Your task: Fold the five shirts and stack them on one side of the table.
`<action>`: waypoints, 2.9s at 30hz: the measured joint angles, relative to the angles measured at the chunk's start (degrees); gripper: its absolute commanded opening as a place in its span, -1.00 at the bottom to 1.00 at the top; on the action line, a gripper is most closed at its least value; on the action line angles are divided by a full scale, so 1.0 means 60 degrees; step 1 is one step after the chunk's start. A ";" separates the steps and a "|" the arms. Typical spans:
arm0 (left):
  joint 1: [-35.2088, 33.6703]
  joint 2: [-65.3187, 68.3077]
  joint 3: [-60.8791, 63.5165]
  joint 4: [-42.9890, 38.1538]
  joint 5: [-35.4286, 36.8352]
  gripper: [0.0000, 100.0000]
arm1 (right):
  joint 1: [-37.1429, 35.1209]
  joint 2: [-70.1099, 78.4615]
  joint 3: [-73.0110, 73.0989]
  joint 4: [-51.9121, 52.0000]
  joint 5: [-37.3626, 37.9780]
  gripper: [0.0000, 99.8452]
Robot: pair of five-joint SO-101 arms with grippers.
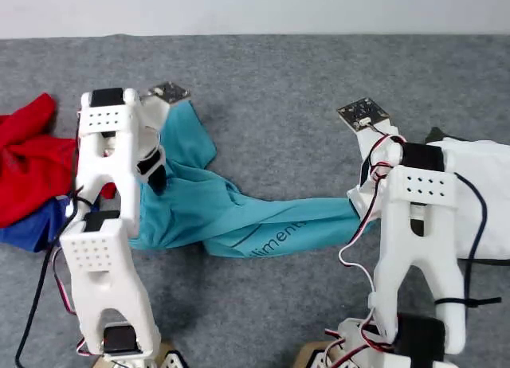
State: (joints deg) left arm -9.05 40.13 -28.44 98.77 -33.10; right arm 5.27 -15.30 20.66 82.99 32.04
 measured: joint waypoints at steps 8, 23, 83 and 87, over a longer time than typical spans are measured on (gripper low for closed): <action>0.0322 0.0161 0.0322 0.0000 0.0029 -0.68 | 0.0000 0.0000 0.0000 0.0000 0.0000 -0.98; 0.0689 0.0249 0.0835 0.0000 0.0029 -0.99 | 0.0000 0.0000 0.0000 0.0000 0.0000 -0.98; 0.0630 -0.6755 0.8059 -0.1011 -0.0425 -0.72 | -0.0015 0.0000 -0.2095 0.0967 0.0044 -0.98; 0.0615 -0.6755 0.8571 -0.1407 -0.0425 -0.73 | 0.0000 0.0000 -0.1802 0.0967 0.0044 -0.98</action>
State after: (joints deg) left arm -5.36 -0.40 22.99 90.33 -35.65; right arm 5.27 -15.30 9.85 88.79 32.31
